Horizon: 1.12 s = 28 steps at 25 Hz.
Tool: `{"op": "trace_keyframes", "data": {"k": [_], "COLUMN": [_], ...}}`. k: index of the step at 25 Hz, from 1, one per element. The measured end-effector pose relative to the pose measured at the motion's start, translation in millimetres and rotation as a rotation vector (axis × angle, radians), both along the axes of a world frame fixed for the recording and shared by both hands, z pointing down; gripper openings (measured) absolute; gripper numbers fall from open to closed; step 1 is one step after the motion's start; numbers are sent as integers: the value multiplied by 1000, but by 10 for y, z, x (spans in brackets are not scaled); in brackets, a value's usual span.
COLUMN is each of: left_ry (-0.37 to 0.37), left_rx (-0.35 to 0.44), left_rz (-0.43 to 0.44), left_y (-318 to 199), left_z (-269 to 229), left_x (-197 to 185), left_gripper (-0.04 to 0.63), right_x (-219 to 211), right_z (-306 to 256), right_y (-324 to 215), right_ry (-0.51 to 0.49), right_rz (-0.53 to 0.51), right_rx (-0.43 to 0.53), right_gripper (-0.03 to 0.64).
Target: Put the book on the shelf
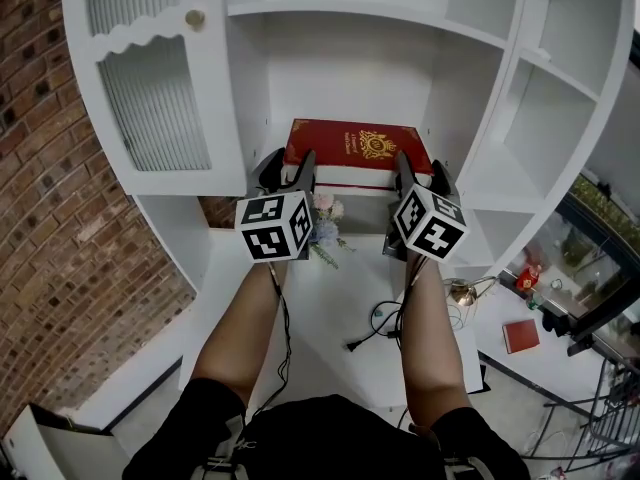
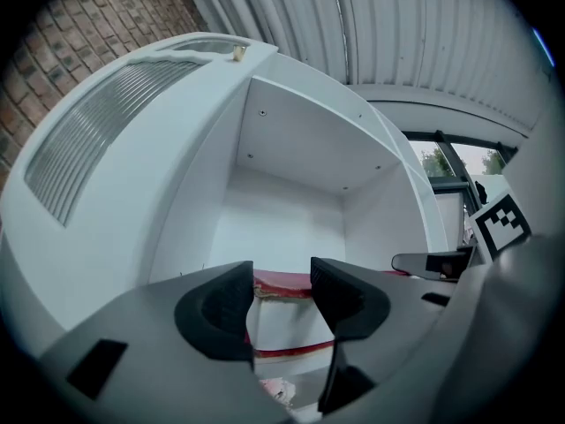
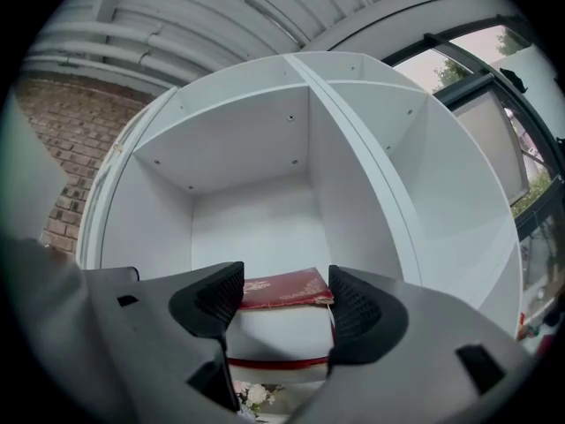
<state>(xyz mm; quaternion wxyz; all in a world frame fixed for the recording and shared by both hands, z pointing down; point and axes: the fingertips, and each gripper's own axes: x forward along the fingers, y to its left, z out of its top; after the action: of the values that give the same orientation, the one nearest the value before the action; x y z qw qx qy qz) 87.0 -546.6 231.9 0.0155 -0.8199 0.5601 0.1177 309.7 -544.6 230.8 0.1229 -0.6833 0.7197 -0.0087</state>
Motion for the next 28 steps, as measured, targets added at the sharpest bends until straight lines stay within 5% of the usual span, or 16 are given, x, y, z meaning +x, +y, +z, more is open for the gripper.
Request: {"op": "trace_keyframes", "data": {"k": [8,14,19,23,25,28], "left_ry": [29,-114,-123,-110,-124,-136], "left_rx": [5,107,172,187,145,35], "left_rz": [-29,-84,-82,-109,-103,-80], "left_y": [-20,339,759,1090,1231,1353], "left_z": [-31,-144,-203,50,328,850], "left_x": [-23,-37,-141,-293,-339,-409], "left_gripper": [216,227,198,63,17,12], "right_x": [23,20,-134,-348,-475,-668], "right_z": [-17,-58,-131,96,316,759], "right_y": [-53,174,589,928,1091,1242], "right_ry": [-69,-55,5,94,135,140], "right_rz": [-7,-12,-42,-48,-51,-103], "right_rx": [-89,49,194,211,192,131], "right_gripper": [319,285,257,144,31,16]}}
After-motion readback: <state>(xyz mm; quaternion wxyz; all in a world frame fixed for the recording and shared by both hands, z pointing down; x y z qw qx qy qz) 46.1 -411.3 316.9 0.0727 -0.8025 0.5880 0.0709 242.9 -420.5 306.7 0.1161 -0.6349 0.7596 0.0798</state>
